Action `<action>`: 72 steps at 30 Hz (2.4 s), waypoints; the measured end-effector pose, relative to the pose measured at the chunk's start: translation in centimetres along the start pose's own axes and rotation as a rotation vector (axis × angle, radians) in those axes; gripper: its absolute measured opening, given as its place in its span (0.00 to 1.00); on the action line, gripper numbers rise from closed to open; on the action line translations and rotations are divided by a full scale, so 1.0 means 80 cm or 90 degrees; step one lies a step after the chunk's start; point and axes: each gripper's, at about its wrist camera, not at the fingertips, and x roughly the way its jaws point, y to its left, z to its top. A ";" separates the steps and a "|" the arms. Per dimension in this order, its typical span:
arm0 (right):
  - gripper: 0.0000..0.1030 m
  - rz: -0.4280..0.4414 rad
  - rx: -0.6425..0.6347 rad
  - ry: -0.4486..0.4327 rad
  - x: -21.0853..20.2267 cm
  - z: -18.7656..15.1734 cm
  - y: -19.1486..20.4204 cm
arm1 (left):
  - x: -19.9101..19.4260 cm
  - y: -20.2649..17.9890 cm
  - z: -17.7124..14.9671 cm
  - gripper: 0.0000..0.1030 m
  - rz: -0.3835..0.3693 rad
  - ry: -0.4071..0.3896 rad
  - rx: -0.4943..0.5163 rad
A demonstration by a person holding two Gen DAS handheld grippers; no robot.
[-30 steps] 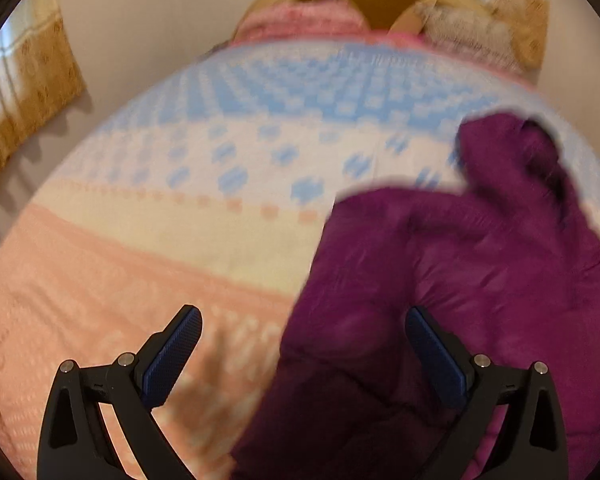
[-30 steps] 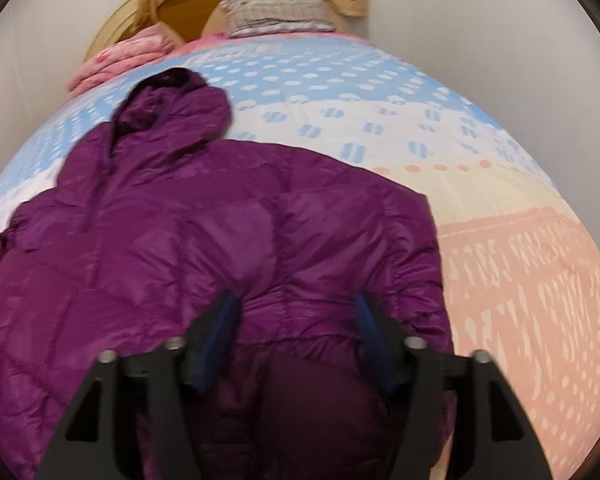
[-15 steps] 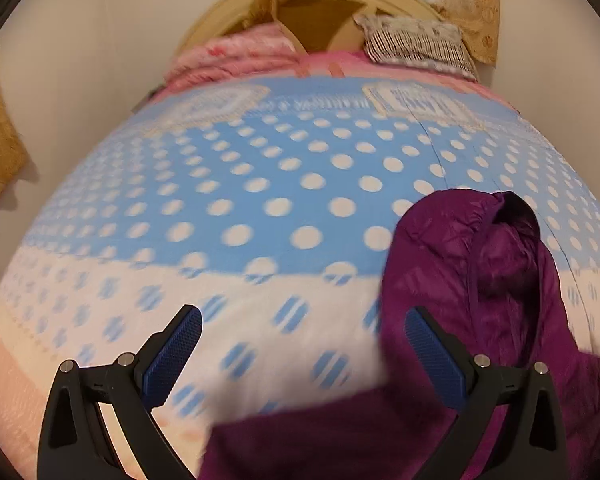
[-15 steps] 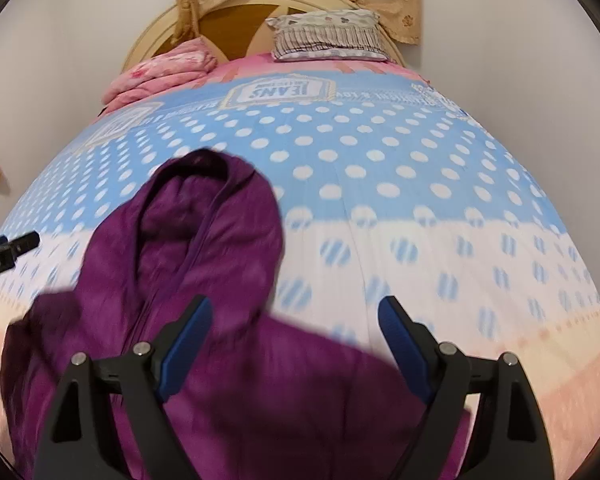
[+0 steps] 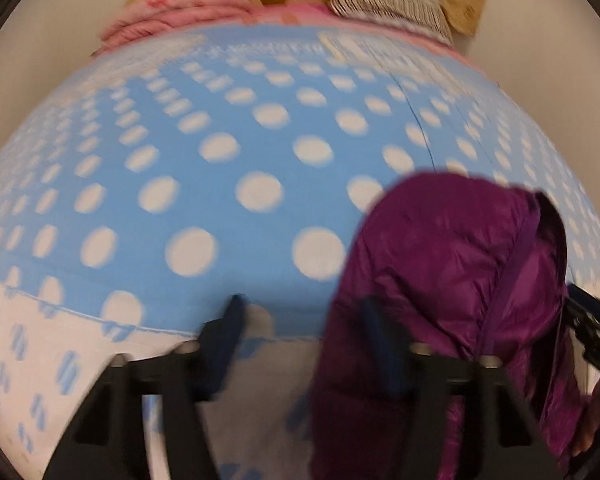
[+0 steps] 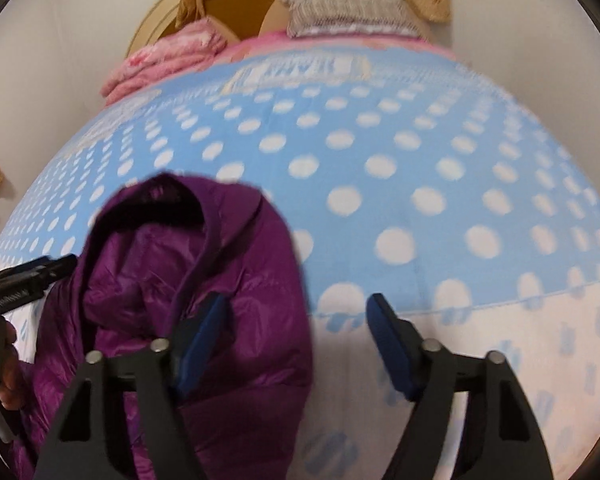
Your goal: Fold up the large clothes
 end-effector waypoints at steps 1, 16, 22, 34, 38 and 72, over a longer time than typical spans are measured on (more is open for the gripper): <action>0.46 0.006 -0.003 0.004 0.003 -0.003 0.000 | -0.003 -0.007 -0.001 0.39 0.004 -0.016 0.019; 0.06 0.016 -0.094 -0.113 -0.108 -0.036 0.042 | -0.120 -0.021 -0.019 0.00 -0.041 -0.141 0.087; 0.06 0.017 -0.123 -0.169 -0.142 -0.050 0.062 | -0.172 -0.008 -0.052 0.00 -0.077 -0.188 0.070; 0.06 0.050 -0.158 -0.209 -0.204 -0.136 0.053 | -0.253 0.002 -0.167 0.00 -0.119 -0.244 0.108; 0.06 0.053 -0.144 -0.187 -0.207 -0.168 0.038 | -0.251 0.001 -0.221 0.00 -0.096 -0.234 0.145; 0.11 0.101 -0.115 0.015 -0.217 -0.260 0.083 | -0.287 -0.060 -0.332 0.87 -0.067 -0.161 0.161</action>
